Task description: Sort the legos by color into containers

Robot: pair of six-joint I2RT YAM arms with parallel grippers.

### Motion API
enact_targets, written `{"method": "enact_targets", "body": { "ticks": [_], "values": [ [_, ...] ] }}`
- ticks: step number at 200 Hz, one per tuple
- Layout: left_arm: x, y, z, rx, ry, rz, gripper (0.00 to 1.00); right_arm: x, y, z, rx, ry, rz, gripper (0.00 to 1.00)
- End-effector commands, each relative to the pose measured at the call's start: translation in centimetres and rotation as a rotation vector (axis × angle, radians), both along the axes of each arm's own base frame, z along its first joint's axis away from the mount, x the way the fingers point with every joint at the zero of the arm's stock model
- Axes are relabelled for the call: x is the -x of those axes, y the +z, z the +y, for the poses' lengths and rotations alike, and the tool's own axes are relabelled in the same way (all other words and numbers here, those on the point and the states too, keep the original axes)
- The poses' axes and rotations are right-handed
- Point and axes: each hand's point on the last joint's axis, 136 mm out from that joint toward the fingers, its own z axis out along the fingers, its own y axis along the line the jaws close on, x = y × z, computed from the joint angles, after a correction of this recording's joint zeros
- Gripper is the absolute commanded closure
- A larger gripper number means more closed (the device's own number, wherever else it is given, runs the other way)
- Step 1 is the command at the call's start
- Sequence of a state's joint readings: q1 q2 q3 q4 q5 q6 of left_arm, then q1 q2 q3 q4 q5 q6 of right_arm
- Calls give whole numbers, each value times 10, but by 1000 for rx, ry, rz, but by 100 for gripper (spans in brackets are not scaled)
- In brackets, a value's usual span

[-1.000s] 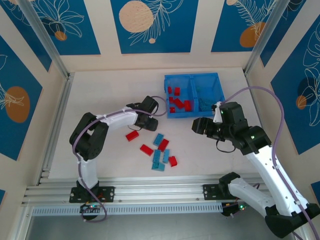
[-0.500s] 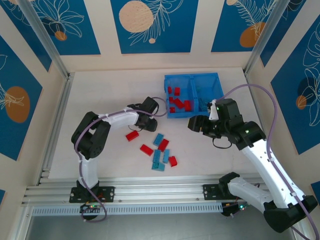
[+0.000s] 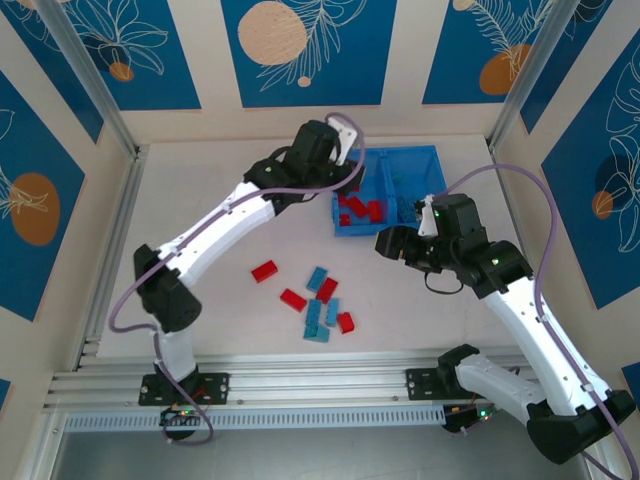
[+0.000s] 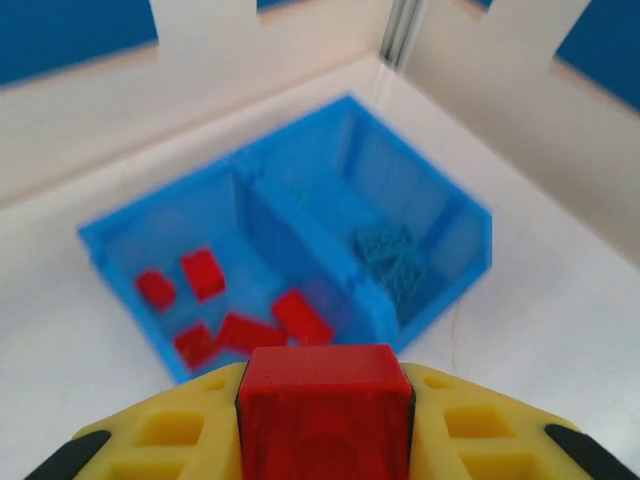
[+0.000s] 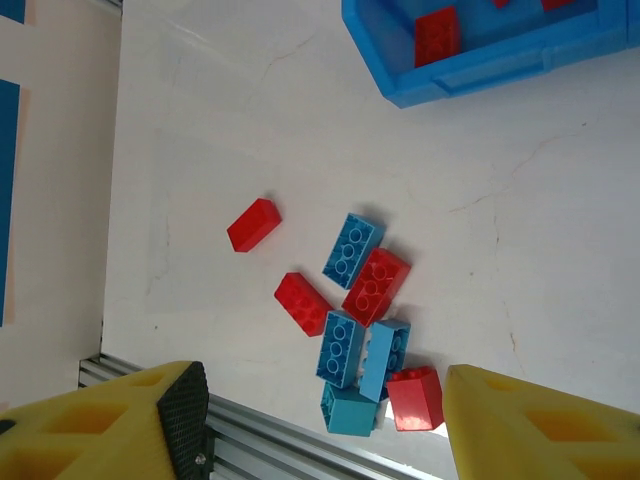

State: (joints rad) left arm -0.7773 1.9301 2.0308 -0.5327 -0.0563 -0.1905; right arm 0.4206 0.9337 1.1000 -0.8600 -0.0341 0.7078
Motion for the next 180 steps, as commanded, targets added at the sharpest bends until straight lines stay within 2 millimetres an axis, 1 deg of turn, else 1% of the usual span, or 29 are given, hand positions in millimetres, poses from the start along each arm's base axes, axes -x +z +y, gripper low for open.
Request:
{"method": "enact_targets", "body": {
  "ticks": [1,6,11,19,41,64,83,94,106,116,143,144,147,148,155,156,159,160,161,162,163,164,166,169,172,175,176,179,180],
  "values": [
    [-51,-57,-15,-87,35,28,69,2,12,-1,-14,-10,-16,34],
    [-61,-58,-19,-75,43,26,69,4,12,-3,-11,-10,-15,34],
    [-71,-65,-23,-72,48,34,69,6,12,-4,-8,-14,-16,34],
    [-85,-69,-29,-57,56,30,69,9,12,-8,-1,-20,-17,34],
    [-113,-85,-43,-26,74,-3,68,16,10,-14,-6,-45,-25,34],
    [-129,-105,-54,4,85,-28,65,21,8,-14,-26,-46,-26,34],
    [-139,-113,-53,8,118,-42,53,21,8,-13,-24,-38,-22,34],
    [-139,-110,-52,12,134,-48,49,20,9,-12,-21,-31,-24,34],
    [-136,-99,-54,20,135,-63,47,18,9,-12,-18,-30,-26,34],
    [-132,-85,-55,28,126,-85,46,16,9,-12,-13,-30,-31,34],
    [-110,-34,-54,59,95,-123,45,10,7,-8,-8,-16,-25,34],
    [-110,-35,-54,58,93,-121,46,10,6,-8,-8,-16,-24,34],
    [-105,-24,-52,65,87,-126,46,10,5,-8,-4,-14,-22,34],
    [-104,-26,-53,62,84,-121,46,10,5,-8,-4,-14,-22,34],
    [-94,-12,-50,70,68,-121,46,9,1,-8,7,-14,-13,34],
    [-92,-1,-48,81,67,-133,46,9,0,-8,8,-14,-12,34],
    [-88,-4,-48,74,59,-122,46,8,-1,-8,14,-15,-9,34],
    [-85,9,-45,89,57,-136,46,8,-2,-9,15,-16,-9,34],
    [-84,10,-45,89,55,-136,46,8,-3,-9,17,-15,-7,34],
    [-84,3,-45,79,52,-124,46,8,-3,-8,18,-14,-6,34],
    [-82,5,-45,81,49,-126,46,8,-4,-9,20,-14,-4,34],
    [-78,21,-42,101,47,-145,46,8,-5,-9,22,-14,-2,34],
    [-75,22,-41,99,41,-143,46,7,-6,-9,25,-13,-1,34],
    [-68,33,-38,112,32,-154,47,7,-7,-9,29,-14,1,34],
    [-64,35,-37,114,22,-156,47,7,-10,-9,34,-12,5,34],
    [-56,42,-33,124,11,-164,47,6,-12,-9,40,-10,10,34],
    [-54,49,-31,134,9,-174,47,6,-13,-9,41,-10,13,34],
    [-48,50,-28,138,1,-177,47,6,-15,-8,45,-6,17,34],
    [-45,54,-26,144,-3,-184,47,6,-16,-8,46,-6,19,34]
  ]
}}
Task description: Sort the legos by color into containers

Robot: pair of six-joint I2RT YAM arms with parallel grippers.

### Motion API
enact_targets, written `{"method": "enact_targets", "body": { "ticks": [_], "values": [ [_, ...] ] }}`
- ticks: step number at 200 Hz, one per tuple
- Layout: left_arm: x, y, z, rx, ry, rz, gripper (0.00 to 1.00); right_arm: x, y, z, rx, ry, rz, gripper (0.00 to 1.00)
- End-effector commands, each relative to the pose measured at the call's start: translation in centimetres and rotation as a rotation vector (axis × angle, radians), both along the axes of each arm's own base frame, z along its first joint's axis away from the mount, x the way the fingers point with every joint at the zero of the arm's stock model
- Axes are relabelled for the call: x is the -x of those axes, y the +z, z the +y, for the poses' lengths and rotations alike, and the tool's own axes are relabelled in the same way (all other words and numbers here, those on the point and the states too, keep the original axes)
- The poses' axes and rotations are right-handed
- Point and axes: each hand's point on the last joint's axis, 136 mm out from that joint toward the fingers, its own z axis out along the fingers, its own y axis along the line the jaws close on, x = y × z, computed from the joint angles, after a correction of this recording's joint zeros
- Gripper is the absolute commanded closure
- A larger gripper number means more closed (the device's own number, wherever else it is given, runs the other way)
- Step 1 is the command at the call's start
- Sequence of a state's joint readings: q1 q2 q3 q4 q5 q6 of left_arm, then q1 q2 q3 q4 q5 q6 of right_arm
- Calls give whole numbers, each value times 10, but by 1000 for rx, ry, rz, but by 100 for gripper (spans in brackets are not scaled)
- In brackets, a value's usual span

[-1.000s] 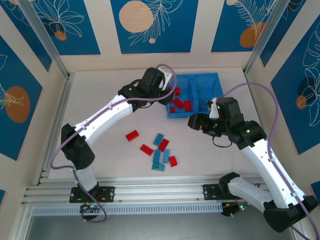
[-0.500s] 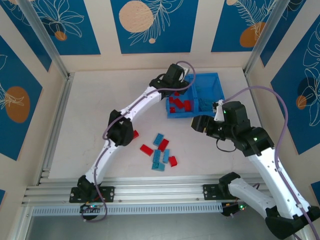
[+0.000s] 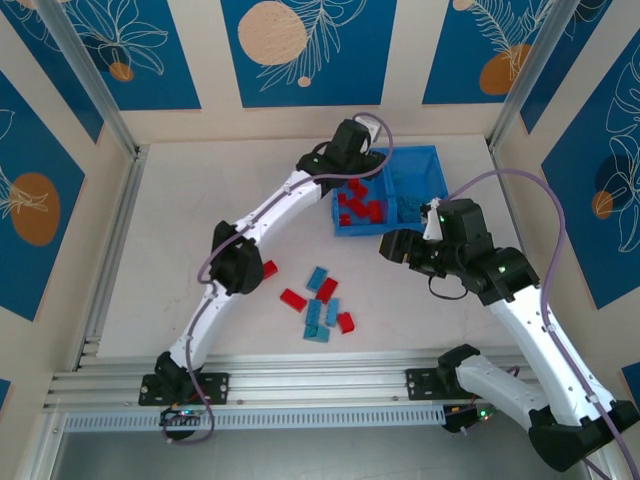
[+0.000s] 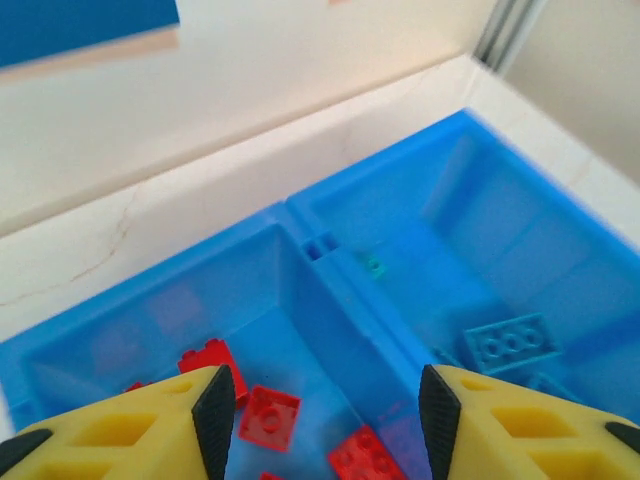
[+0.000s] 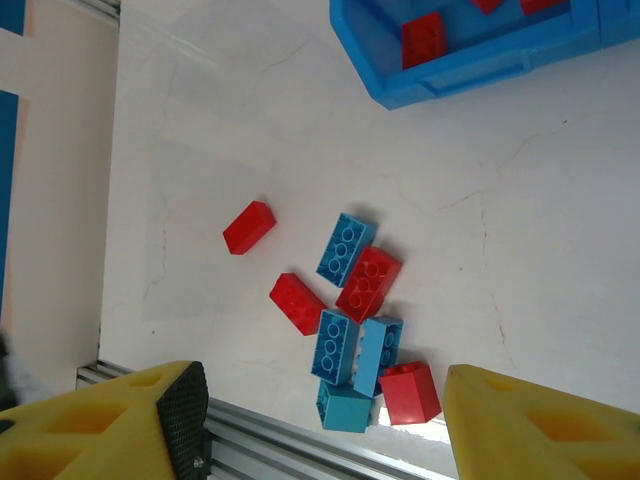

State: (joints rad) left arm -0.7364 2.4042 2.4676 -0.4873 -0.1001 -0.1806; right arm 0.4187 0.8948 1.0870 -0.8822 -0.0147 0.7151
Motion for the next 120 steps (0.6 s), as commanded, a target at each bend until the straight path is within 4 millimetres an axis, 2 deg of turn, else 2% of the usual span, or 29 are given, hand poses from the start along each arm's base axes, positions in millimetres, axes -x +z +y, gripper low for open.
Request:
{"method": "enact_targets", "body": {
  "ticks": [1,12,32,61,90,120],
  "values": [
    [57,135,24,161,-84,-171,47,-1,-16,-1,40,15,27,34],
    [82,150,39,193,-111,-217,47,-2,-25,1,55,29,49,34],
    [125,163,75,195,-143,-291,47,-4,-40,10,78,66,86,34],
    [191,153,117,99,-264,-385,46,-10,-56,37,98,151,129,34],
    [253,117,153,-32,-409,-462,39,-17,-80,78,131,246,187,34],
    [312,62,181,-202,-646,-503,24,-28,-129,115,185,259,324,33]
  ]
}}
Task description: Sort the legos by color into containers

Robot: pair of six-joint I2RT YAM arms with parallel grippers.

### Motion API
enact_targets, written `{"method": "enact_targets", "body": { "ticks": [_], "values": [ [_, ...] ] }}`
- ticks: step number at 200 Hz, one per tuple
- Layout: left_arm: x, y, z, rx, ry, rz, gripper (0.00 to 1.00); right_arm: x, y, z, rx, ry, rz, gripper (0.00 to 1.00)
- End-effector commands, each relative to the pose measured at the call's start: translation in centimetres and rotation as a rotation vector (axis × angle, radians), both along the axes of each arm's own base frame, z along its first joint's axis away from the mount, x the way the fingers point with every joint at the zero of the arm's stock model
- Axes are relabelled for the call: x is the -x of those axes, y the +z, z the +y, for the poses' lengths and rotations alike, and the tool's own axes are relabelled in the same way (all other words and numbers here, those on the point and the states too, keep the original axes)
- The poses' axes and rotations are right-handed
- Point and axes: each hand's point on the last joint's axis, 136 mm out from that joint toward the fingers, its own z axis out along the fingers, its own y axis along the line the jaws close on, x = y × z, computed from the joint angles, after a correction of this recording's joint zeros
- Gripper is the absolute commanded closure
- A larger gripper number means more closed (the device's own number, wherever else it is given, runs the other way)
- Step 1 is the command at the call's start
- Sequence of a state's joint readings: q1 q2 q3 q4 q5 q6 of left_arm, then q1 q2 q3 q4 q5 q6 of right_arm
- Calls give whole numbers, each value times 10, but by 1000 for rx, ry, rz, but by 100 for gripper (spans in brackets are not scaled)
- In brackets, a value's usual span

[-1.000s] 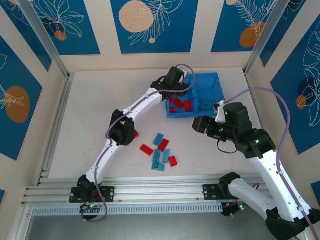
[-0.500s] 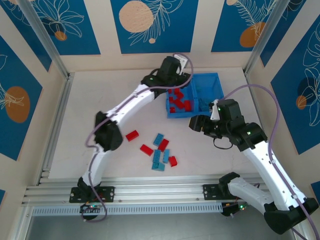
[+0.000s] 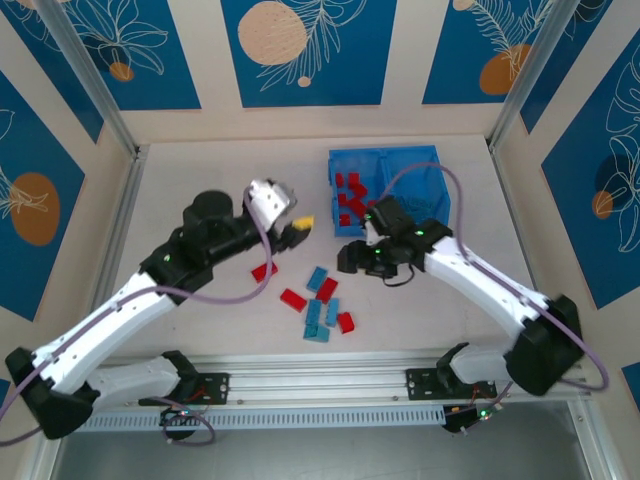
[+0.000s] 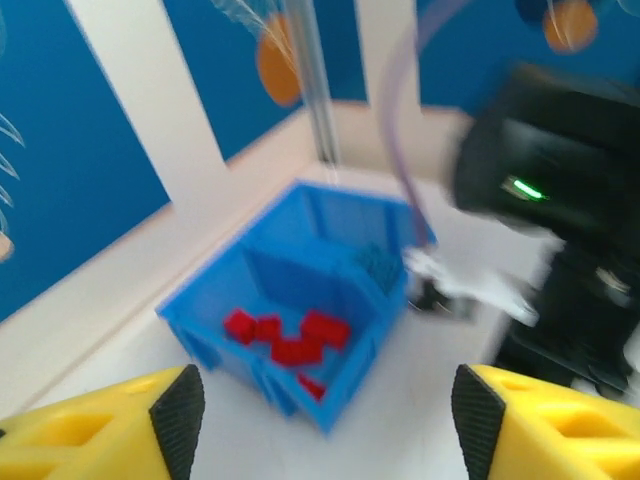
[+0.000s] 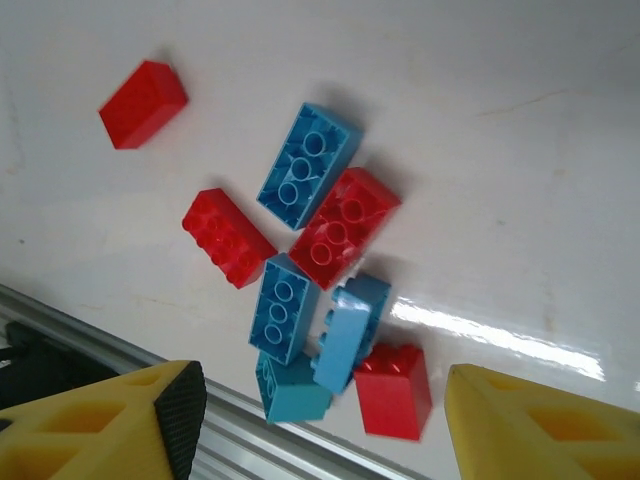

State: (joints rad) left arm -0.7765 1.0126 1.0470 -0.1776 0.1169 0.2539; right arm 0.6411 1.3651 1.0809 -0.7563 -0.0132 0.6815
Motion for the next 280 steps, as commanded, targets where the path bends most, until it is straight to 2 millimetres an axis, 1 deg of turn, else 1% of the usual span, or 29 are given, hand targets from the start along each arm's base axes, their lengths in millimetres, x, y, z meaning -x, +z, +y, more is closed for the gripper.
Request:
{"method": "enact_targets", "body": {
  "ticks": [1,11,21,33,50,79,102,110,120,129,147,161,180,190,193,211,221,245,260,280],
  "values": [
    [49,-43,11,-198,-216,-102,23,-13,-17,33,4,6,42,33],
    [60,-56,20,-238,-242,-122,20,-15,-34,38,58,-3,68,33],
    [68,-68,30,-273,-251,-142,17,-17,-50,36,129,-29,93,33],
    [71,-77,40,-299,-232,-158,13,-16,-64,33,196,-47,116,31],
    [73,-85,46,-313,-215,-164,8,-13,-79,36,229,-34,131,29],
    [70,-89,45,-307,-207,-167,3,-7,-94,39,257,-10,150,29],
    [64,-92,40,-306,-198,-181,1,-2,-106,41,286,5,174,31],
    [61,-92,39,-305,-196,-183,1,-1,-111,40,301,6,179,35],
    [60,-92,37,-304,-196,-185,0,-1,-116,39,316,1,185,43],
    [59,-91,36,-302,-195,-186,0,0,-121,37,326,-5,190,47],
    [57,-92,35,-300,-195,-187,0,0,-127,34,344,-18,200,49],
    [56,-94,34,-302,-193,-182,0,0,-132,30,368,-27,206,47],
    [55,-96,34,-305,-190,-176,0,-1,-136,22,410,-47,210,39],
    [55,-97,34,-307,-189,-176,0,-3,-138,20,413,-51,209,39],
    [54,-97,34,-308,-187,-176,0,-4,-139,20,410,-50,208,40],
    [52,-98,33,-309,-181,-175,0,-5,-140,21,384,-56,214,56],
    [51,-99,33,-312,-179,-174,0,-6,-140,22,366,-60,215,63],
    [50,-103,32,-318,-178,-166,0,-9,-135,18,353,-80,200,75],
    [49,-103,32,-316,-175,-165,0,-13,-123,13,352,-92,160,81],
    [49,-100,30,-291,-174,-165,0,-23,-89,6,327,-102,50,86]
  ]
}}
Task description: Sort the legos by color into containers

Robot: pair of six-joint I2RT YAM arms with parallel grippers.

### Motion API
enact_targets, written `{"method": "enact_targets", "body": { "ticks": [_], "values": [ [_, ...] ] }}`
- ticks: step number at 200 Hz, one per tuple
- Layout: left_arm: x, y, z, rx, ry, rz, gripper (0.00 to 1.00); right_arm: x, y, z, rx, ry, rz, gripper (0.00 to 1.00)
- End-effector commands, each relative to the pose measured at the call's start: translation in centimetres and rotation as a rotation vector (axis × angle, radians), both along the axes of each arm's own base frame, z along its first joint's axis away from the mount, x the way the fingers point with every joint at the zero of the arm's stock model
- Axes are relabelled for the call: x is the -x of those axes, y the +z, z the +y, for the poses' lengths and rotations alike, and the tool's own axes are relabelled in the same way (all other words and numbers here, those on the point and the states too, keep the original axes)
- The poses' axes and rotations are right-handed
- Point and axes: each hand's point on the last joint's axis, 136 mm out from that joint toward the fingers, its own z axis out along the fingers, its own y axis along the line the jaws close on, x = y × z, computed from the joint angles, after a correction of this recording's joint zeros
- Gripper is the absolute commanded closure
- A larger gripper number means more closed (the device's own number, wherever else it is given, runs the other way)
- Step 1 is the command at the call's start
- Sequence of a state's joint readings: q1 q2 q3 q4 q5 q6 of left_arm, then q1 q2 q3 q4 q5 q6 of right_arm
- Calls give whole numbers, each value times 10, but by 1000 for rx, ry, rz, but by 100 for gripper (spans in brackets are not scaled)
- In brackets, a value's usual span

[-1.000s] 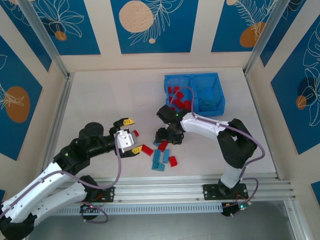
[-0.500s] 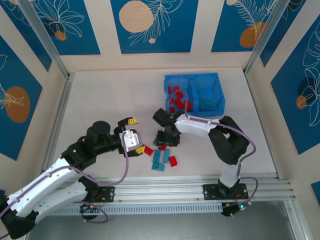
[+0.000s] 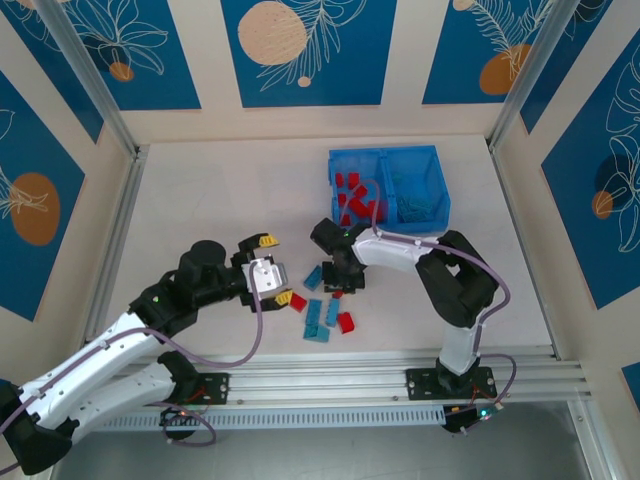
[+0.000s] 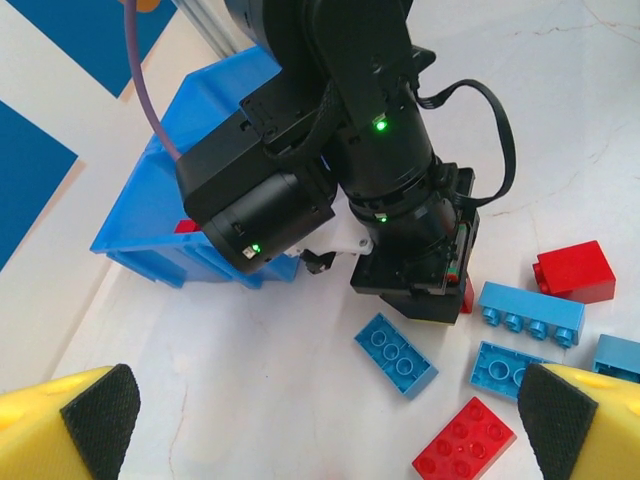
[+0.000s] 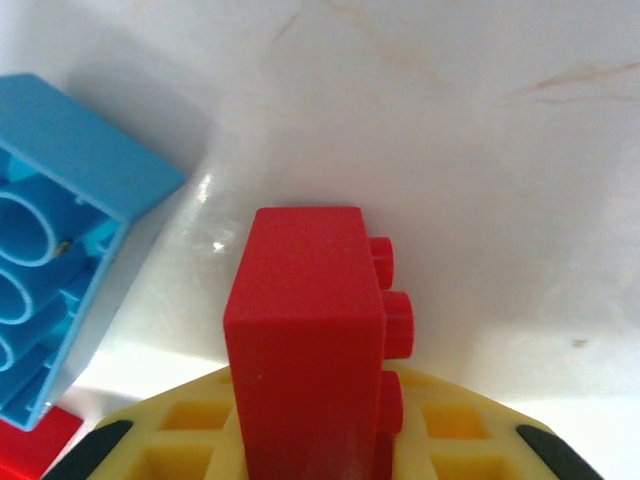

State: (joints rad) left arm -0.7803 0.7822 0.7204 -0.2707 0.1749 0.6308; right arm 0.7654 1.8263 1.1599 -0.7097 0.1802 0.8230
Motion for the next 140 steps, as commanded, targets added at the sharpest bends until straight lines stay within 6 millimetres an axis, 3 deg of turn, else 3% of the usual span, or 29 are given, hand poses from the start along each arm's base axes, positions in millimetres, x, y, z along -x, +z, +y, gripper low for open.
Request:
{"method": "enact_targets", "body": {
  "ticks": [1,35,63,80,106,127,140],
  "values": [
    [0,5,-4,35,-3,-14,0,-16,37,-12,-13,-15,-139,86],
    [5,17,-13,116,-42,1,0,-50,121,-36,-40,0,-417,87],
    [2,25,-14,157,-30,3,0,-105,165,-59,-25,21,-577,87],
    [-2,30,-13,185,12,28,0,-151,176,-72,48,43,-642,87],
    [-21,31,0,193,187,123,0,-219,179,-77,138,77,-692,87],
    [-31,29,5,178,274,188,0,-266,165,-81,178,62,-676,85],
    [-34,30,4,189,300,226,0,-285,155,-79,167,58,-638,82]
  ]
}}
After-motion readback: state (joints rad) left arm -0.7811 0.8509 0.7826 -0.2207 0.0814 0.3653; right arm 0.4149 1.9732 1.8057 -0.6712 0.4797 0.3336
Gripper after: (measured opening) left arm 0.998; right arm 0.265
